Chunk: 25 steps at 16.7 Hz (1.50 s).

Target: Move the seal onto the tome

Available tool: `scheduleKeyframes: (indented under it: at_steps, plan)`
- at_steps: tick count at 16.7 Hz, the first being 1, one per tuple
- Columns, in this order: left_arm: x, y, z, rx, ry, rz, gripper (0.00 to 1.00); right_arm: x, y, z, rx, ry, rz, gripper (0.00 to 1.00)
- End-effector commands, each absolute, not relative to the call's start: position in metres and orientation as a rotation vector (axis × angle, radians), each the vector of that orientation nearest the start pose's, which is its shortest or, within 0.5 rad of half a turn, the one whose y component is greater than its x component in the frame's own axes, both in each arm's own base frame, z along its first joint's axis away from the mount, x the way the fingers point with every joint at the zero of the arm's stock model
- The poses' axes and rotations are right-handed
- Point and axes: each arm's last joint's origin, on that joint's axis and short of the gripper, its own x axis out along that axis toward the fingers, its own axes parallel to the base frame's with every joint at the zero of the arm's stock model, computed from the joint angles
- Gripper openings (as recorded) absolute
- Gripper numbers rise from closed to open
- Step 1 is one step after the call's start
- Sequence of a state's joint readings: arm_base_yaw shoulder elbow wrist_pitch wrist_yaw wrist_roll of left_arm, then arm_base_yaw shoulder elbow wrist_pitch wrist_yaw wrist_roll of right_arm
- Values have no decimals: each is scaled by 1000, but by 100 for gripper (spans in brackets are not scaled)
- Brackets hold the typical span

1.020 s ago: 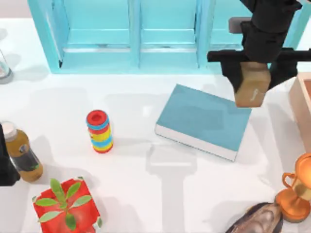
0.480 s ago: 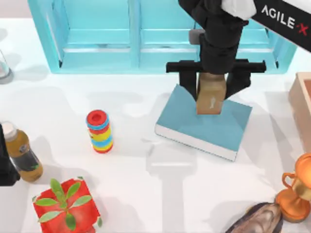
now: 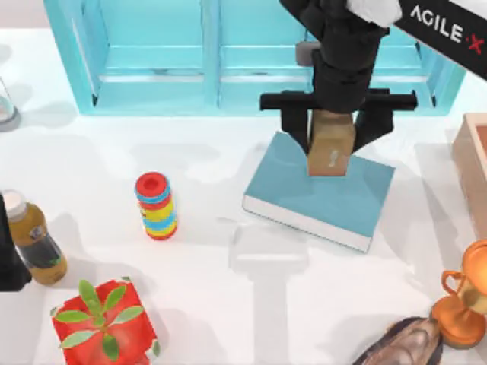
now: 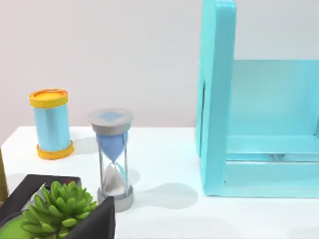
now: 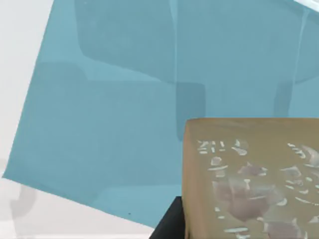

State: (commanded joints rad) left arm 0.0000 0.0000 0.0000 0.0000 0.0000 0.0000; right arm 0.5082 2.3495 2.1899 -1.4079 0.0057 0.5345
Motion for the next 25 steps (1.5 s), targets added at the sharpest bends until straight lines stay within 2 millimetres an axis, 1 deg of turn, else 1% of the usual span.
scheduleKeyframes:
  at_steps: [12, 13, 22, 25]
  plan:
    - [106, -1, 160, 0, 0, 0, 100, 402, 231, 209, 12, 1567, -11, 98]
    - [106, -1, 160, 0, 0, 0, 100, 402, 231, 209, 12, 1567, -11, 100]
    - [106, -1, 160, 0, 0, 0, 100, 402, 230, 210, 14, 1568, -14, 100]
    - [106, -1, 160, 0, 0, 0, 100, 403, 231, 221, 12, 1569, -13, 100]
